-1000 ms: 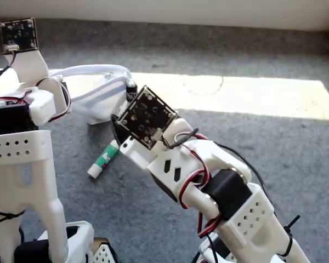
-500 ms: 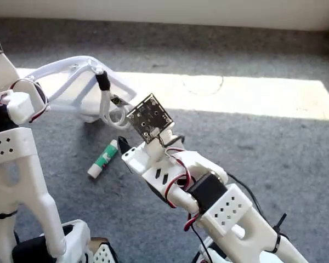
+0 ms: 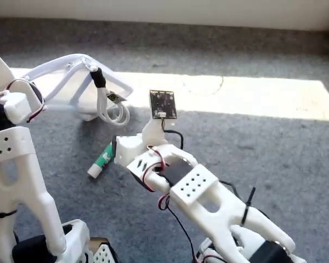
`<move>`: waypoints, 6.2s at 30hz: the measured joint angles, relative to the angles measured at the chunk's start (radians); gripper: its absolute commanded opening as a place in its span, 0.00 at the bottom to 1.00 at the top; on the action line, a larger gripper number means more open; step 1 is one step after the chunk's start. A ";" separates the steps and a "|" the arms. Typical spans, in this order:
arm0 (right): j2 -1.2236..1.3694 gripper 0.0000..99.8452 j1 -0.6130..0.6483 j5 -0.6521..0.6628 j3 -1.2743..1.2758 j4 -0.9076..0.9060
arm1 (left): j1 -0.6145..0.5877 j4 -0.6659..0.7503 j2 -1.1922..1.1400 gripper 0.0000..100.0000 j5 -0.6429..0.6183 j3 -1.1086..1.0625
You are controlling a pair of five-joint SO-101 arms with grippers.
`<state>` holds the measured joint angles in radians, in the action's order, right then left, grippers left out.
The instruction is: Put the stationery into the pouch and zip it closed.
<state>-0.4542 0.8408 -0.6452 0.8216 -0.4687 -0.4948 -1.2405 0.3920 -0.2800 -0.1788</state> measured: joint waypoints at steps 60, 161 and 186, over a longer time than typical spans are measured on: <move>0.947 0.03 -0.066 -0.273 -0.934 -0.710 | -0.066 0.034 -0.006 0.01 -0.040 -0.002; 0.115 0.01 -0.238 0.494 -0.801 -0.741 | 0.201 0.008 0.015 0.01 0.153 0.002; -0.014 0.01 -0.101 0.494 -0.799 -0.276 | 0.201 0.005 0.015 0.01 0.153 0.002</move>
<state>-0.4680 0.7396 -0.1511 0.0222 -0.7449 -0.2938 -1.2359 0.4074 -0.1266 -0.1772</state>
